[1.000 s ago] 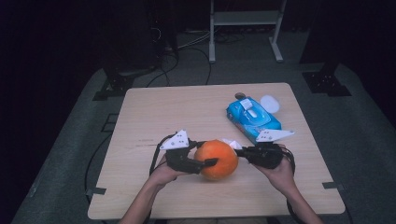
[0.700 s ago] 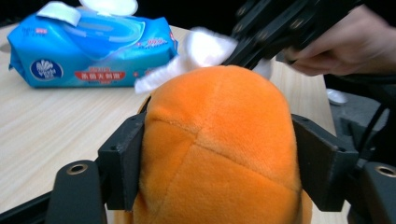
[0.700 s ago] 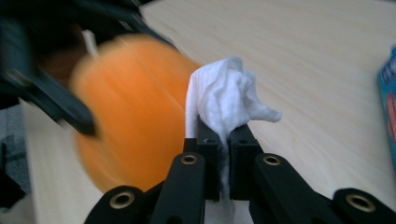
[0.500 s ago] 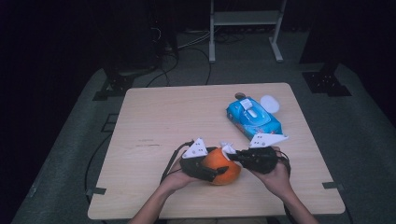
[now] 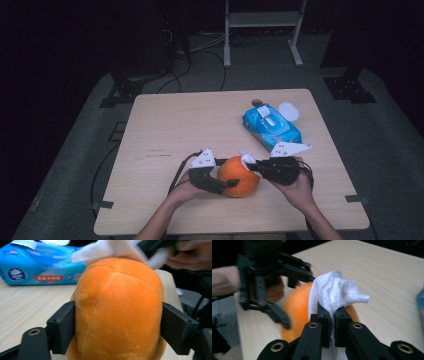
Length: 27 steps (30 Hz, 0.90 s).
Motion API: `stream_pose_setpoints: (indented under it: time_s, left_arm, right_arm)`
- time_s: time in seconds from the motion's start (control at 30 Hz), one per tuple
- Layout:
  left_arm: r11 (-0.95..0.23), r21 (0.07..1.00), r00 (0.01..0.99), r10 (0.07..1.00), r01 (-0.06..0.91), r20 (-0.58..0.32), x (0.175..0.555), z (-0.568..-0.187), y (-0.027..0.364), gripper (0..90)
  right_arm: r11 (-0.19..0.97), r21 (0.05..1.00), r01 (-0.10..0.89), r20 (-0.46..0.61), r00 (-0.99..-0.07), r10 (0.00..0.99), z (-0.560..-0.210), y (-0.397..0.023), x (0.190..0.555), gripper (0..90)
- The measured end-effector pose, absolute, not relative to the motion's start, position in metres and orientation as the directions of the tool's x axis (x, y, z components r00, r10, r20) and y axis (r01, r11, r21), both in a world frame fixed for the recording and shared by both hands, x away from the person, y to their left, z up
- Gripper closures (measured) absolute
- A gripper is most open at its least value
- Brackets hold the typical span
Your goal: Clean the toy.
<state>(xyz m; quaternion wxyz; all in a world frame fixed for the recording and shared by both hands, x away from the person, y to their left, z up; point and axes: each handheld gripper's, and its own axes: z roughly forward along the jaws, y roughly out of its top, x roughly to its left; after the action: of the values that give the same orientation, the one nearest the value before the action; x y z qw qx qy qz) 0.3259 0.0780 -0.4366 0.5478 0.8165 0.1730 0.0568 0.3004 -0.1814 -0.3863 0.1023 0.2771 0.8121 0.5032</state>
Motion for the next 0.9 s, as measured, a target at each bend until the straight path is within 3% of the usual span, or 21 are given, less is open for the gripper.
stream_pose_setpoints:
  time_s: [0.17,0.37,0.6,0.73,0.9]
  left_arm:
    - [-0.341,0.914,0.941,0.321,0.221,-0.108,0.327,-0.436,0.081,22.9]
    - [-0.334,0.914,0.942,0.312,0.233,-0.126,0.327,-0.437,0.081,18.1]
    - [-0.321,0.912,0.924,0.358,0.255,-0.132,0.326,-0.436,0.077,19.0]
    - [-0.325,0.915,0.936,0.328,0.239,-0.128,0.328,-0.434,0.082,9.1]
    - [-0.325,0.910,0.936,0.319,0.257,-0.151,0.334,-0.447,0.082,2.8]
  right_arm:
    - [0.346,0.871,0.348,0.105,-0.821,0.561,-0.387,-0.183,0.302,84.9]
    - [0.311,0.842,0.441,0.179,-0.772,0.610,-0.407,-0.203,0.315,85.0]
    - [0.342,0.871,0.353,0.109,-0.817,0.567,-0.386,-0.185,0.301,84.9]
    - [0.336,0.860,0.385,0.135,-0.805,0.578,-0.396,-0.193,0.306,84.9]
    - [0.316,0.856,0.408,0.162,-0.794,0.586,-0.399,-0.202,0.310,84.9]
